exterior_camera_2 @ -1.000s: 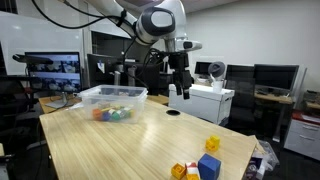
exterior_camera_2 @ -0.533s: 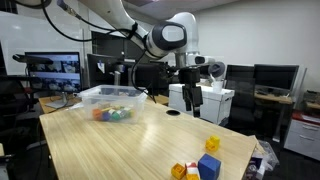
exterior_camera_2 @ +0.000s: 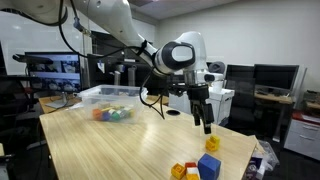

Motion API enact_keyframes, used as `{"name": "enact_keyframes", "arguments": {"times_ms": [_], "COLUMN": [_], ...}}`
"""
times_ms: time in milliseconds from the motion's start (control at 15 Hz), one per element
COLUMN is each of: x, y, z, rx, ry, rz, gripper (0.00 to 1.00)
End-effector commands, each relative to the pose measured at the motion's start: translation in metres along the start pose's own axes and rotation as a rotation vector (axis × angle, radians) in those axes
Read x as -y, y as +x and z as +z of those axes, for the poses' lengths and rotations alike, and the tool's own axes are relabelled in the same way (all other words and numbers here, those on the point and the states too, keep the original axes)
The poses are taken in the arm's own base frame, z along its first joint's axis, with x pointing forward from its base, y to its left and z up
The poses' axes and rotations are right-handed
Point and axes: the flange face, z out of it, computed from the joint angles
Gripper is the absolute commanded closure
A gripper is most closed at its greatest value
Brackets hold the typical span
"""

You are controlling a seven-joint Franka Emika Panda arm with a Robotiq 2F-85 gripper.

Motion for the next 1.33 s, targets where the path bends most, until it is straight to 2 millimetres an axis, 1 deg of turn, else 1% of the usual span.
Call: {"name": "enact_keyframes", "arguments": {"times_ms": [0,667,1133,1267], "x": [0.013,0.031,0.051,0.054], "y": [0.009,0.035,0.039,0.041], "z": [0.011,0.035,0.052,0.057], "rx": [-0.031,-0.071,-0.074,-0.072], "ry": [0.023,0.016,0.045,0.047], "rz": [-0.035,-0.028,-0.023,-0.022], "gripper": [0.0,0.0,0.0,0.0]}}
